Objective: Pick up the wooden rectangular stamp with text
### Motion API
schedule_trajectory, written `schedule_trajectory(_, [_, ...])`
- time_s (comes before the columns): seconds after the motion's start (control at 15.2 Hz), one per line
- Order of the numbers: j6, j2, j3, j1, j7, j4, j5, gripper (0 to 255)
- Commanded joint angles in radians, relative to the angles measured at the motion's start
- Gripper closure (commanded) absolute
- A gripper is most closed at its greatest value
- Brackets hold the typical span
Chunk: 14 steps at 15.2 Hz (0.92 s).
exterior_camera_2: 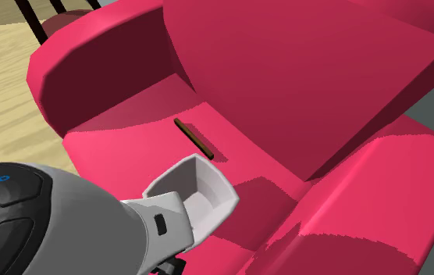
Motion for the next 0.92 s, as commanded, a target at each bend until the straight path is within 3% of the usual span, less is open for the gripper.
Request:
schedule_trajectory(0.0, [0.000, 0.000, 0.000, 0.000, 0.000, 0.000, 0.000, 0])
schedule_trajectory(0.4, [0.144, 0.202, -0.075, 0.058, -0.233, 0.056, -0.044, 0])
schedule_trajectory(0.86, [0.271, 0.461, -0.135, 0.124, -0.494, 0.188, -0.048, 0])
